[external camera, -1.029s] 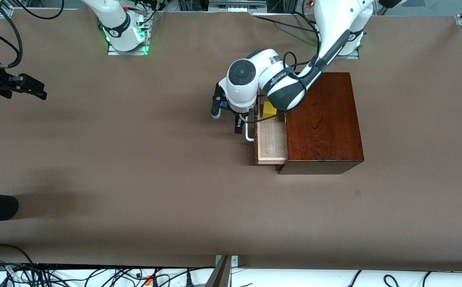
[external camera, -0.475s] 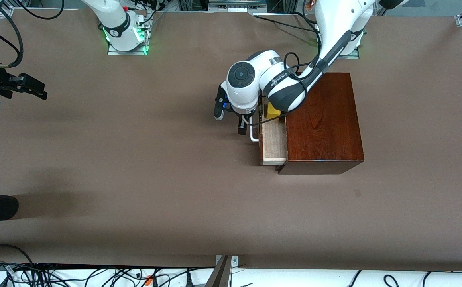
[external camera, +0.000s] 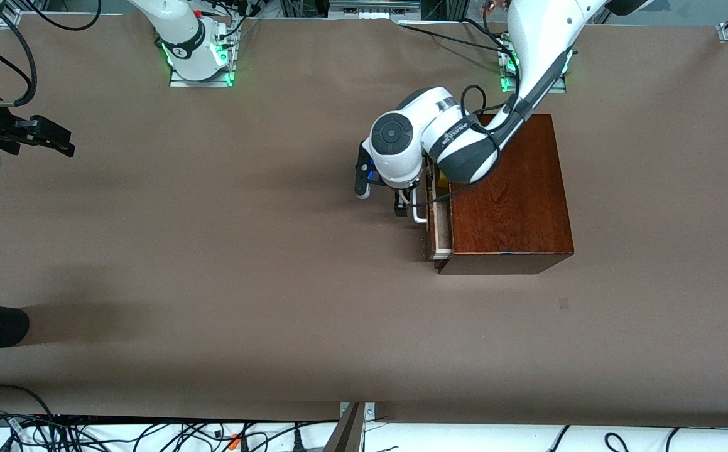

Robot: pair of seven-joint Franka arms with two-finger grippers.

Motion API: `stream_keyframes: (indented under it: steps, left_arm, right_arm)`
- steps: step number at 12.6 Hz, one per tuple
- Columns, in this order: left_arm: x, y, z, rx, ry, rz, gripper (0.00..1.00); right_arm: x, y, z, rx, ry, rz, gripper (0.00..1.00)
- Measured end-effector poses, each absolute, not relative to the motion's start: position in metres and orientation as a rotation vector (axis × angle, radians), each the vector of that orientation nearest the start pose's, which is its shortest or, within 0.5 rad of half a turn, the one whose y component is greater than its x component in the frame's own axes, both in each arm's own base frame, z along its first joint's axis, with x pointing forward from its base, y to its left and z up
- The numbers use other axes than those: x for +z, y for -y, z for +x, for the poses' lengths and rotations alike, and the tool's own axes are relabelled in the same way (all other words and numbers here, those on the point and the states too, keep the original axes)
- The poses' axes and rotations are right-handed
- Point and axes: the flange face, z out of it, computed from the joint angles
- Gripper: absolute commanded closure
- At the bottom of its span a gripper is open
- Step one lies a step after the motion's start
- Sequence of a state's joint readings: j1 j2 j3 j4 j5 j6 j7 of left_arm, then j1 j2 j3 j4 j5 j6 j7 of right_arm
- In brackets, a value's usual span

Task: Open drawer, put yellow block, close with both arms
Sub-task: 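Push the drawer shut into the box with the left gripper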

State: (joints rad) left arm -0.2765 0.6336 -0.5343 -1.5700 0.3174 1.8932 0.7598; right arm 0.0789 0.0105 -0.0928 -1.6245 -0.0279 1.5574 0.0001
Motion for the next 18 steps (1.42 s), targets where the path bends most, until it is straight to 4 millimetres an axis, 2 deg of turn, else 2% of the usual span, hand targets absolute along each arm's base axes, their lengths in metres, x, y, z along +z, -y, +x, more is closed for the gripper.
stream_keyframes:
  steps: [6,16,18]
  left_arm:
    - [0.301,0.414,0.522,0.367,-2.274,-2.157,0.0]
    - [0.308,0.406,0.527,0.375,-2.264,-2.141,0.0]
    - [0.324,0.411,0.529,0.33,-2.252,-2.175,0.0]
  right_arm:
    - [0.592,0.01,0.553,0.133,-0.021,-3.167,0.0]
    - [0.592,0.01,0.553,0.134,-0.022,-3.167,0.0]
    - [0.592,0.01,0.553,0.134,-0.022,-3.167,0.0]
